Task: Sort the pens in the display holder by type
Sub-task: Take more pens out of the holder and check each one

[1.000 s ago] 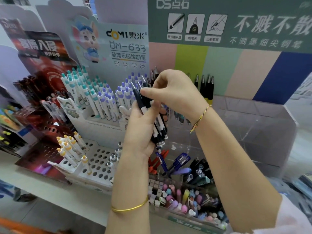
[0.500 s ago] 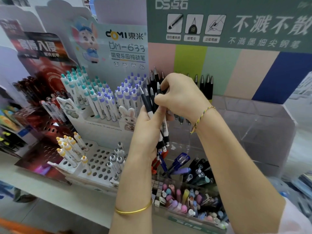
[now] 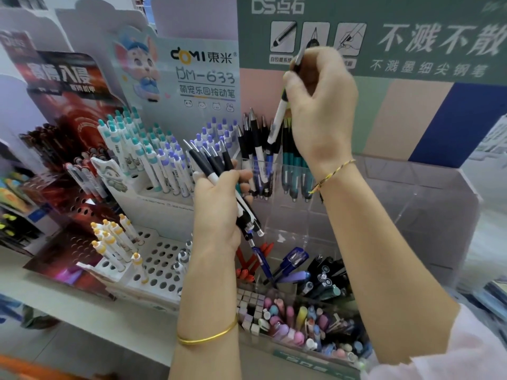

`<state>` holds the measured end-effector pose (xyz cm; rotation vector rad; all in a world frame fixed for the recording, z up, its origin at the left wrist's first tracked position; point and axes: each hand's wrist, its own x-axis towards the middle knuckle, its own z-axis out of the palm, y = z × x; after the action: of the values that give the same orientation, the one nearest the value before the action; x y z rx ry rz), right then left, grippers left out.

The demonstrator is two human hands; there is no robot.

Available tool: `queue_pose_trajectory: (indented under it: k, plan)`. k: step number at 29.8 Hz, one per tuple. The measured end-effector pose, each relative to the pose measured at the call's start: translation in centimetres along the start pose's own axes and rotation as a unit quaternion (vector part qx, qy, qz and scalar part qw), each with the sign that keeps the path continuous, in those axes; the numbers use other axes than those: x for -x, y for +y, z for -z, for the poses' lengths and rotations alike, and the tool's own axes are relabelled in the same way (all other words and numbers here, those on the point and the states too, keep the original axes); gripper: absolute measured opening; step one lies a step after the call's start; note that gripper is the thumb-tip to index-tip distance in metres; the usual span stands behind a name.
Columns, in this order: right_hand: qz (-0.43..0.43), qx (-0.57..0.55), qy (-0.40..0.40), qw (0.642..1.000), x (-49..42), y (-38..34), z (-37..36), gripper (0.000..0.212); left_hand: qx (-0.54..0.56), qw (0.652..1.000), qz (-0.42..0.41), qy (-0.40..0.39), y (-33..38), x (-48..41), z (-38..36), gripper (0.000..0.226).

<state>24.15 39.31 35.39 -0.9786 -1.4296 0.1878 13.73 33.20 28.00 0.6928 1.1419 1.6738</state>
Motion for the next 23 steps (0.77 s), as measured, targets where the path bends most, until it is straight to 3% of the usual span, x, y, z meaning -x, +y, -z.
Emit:
queue_pose_trajectory:
  k: [6, 10, 16, 19, 23]
  plan:
    - [-0.044, 0.208, -0.150, 0.966, 1.6, 2.3, -1.4, 0.020, 0.078, 0.996, 0.035, -0.037, -0.2, 0.3, -0.2, 0.011]
    - [-0.060, 0.277, -0.218, 0.934, 2.2, 3.0, -1.6, 0.025, 0.107, 0.990, 0.063, -0.063, -0.2, 0.5, -0.2, 0.018]
    - [-0.034, 0.131, -0.165, 0.977, 2.3, 1.3, -0.3, 0.011, 0.086, 0.986, 0.060, -0.129, -0.3, 0.4, -0.1, 0.023]
    - [-0.064, 0.017, -0.256, 0.964, 2.2, -0.2, 0.3, 0.012, 0.086, 0.980, 0.066, -0.165, -0.2, 0.6, -0.3, 0.026]
    - [-0.079, 0.006, -0.339, 0.937, 2.2, -0.7, 0.2, 0.019, 0.009, 0.983, 0.022, -0.184, -0.4, 0.9, -0.6, 0.010]
